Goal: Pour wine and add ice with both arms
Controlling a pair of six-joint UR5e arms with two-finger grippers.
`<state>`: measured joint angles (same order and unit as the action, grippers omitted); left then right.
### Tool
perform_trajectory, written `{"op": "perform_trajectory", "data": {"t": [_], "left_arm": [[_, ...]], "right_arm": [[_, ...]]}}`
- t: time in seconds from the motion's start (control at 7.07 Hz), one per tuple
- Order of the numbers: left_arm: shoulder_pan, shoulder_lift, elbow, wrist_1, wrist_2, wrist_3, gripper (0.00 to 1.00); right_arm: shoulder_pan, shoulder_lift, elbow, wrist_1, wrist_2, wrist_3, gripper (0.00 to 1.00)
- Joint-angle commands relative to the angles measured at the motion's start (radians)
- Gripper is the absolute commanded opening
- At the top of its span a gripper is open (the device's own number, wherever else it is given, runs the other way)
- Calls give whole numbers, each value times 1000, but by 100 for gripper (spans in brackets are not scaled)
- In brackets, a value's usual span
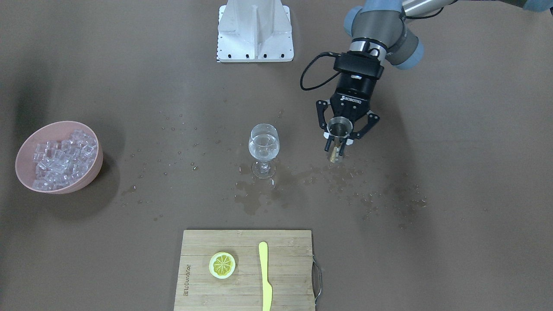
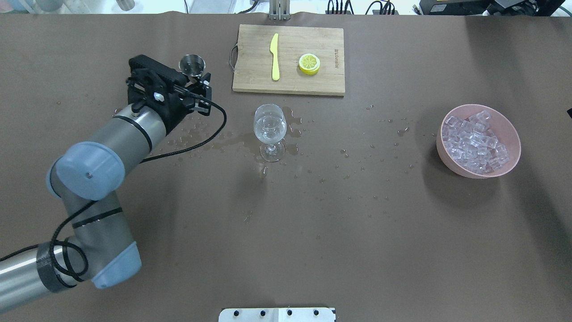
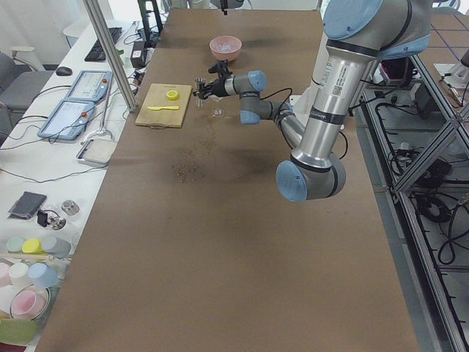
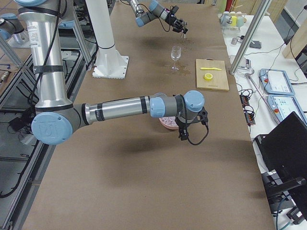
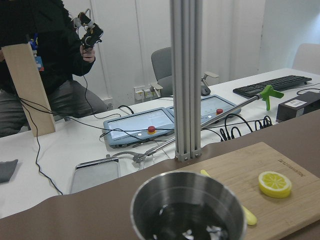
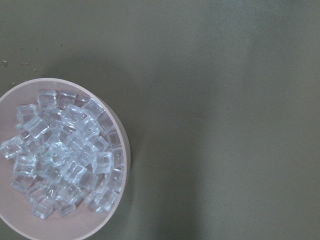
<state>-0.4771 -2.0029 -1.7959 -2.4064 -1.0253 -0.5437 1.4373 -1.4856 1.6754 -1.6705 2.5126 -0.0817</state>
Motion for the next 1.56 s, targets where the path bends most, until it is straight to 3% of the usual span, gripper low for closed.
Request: {"op": "perform_trajectory", "data": {"t": [0.0, 0.28, 0.57, 0.99, 1.41], "left_arm": [[103, -79, 0, 154, 131, 108, 0], [106, -135, 0, 229, 126, 328, 0], [101, -165, 3, 320, 152, 411, 0], [100, -206, 76, 322, 210, 540, 0], [98, -209, 76, 378, 212, 677, 0]], "right_arm": [[0, 5, -11, 0, 0, -1, 100], [0, 7, -10, 0, 2, -1, 100], [0, 7, -10, 0, 0, -1, 100], [0, 7, -10, 0, 2, 0, 100], [-9, 8, -11, 0, 2, 0, 100]]}}
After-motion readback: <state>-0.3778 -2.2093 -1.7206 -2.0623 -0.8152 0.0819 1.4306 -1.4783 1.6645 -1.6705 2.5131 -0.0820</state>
